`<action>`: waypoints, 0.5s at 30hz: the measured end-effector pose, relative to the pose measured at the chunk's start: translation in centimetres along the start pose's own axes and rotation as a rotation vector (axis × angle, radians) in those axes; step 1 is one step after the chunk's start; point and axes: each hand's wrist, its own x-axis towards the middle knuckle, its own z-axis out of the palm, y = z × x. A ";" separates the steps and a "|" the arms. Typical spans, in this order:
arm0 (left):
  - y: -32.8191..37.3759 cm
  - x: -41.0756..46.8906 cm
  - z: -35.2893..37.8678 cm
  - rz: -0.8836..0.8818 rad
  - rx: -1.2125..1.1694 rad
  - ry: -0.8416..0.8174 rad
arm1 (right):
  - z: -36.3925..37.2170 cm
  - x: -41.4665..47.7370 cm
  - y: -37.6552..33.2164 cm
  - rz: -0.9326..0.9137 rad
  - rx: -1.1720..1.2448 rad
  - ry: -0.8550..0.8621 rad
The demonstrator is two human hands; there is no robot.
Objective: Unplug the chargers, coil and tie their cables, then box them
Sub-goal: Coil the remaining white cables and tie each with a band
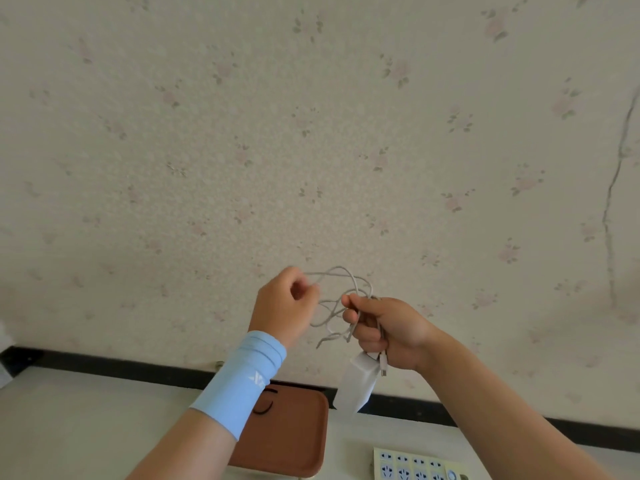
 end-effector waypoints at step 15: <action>0.3 -1.6 2.9 -0.171 -0.084 -0.833 | -0.6 0.1 -0.6 -0.048 0.058 0.128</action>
